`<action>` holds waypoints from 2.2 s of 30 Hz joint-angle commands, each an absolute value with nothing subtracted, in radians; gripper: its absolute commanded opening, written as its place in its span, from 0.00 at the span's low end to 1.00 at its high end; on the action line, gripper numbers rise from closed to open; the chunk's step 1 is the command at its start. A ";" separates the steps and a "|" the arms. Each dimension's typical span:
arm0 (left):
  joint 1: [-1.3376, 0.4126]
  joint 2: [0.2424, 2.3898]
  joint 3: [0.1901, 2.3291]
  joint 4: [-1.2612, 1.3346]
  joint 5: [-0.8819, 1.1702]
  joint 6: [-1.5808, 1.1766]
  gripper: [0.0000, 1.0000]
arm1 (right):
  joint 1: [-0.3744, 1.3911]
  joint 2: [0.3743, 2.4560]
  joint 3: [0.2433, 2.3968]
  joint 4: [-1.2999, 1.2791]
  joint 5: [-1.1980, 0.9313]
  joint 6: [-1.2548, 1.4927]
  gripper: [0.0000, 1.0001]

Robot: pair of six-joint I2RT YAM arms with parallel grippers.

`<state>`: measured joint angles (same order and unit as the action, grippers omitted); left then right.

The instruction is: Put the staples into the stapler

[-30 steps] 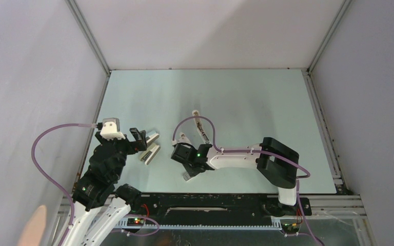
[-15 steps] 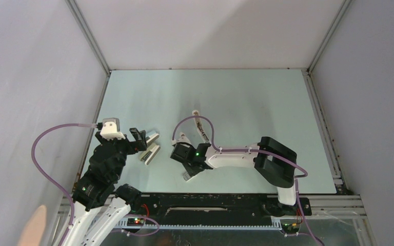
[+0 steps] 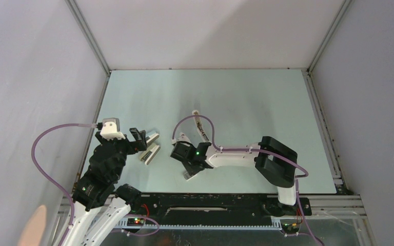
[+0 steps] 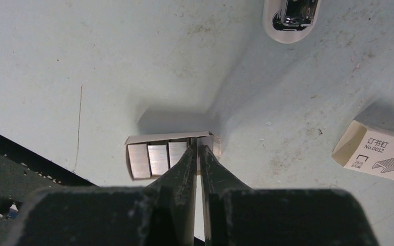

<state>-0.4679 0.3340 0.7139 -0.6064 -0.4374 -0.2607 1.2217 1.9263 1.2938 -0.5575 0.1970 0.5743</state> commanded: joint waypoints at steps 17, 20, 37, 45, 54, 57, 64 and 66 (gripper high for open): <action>-0.458 0.342 0.710 -0.574 -0.427 -0.250 0.98 | 1.223 1.815 1.307 -0.558 0.204 0.529 0.23; -0.457 0.341 0.710 -0.576 -0.428 -0.250 0.98 | 1.224 1.841 1.307 -0.530 0.166 0.531 0.29; -0.457 0.344 0.710 -0.574 -0.425 -0.249 0.98 | 1.249 1.917 1.308 -0.505 0.128 0.559 0.39; -0.457 0.344 0.710 -0.575 -0.426 -0.250 0.98 | 1.253 1.944 1.308 -0.505 0.130 0.576 0.47; -0.457 0.343 0.710 -0.575 -0.425 -0.250 0.98 | 1.262 1.993 1.342 -0.543 0.138 0.580 0.55; -0.457 0.343 0.710 -0.577 -0.425 -0.250 0.98 | 1.275 2.007 1.368 -0.572 0.168 0.571 0.55; -0.457 0.342 0.710 -0.576 -0.424 -0.250 0.98 | 1.305 1.996 1.419 -0.631 0.259 0.542 0.41; -0.457 0.341 0.710 -0.575 -0.423 -0.250 0.98 | 1.315 1.998 1.444 -0.661 0.295 0.527 0.39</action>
<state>-0.4679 0.3340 0.7139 -0.6067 -0.4374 -0.2607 1.2896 1.9816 1.3815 -0.6041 0.2142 0.5526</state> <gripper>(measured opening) 0.985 0.438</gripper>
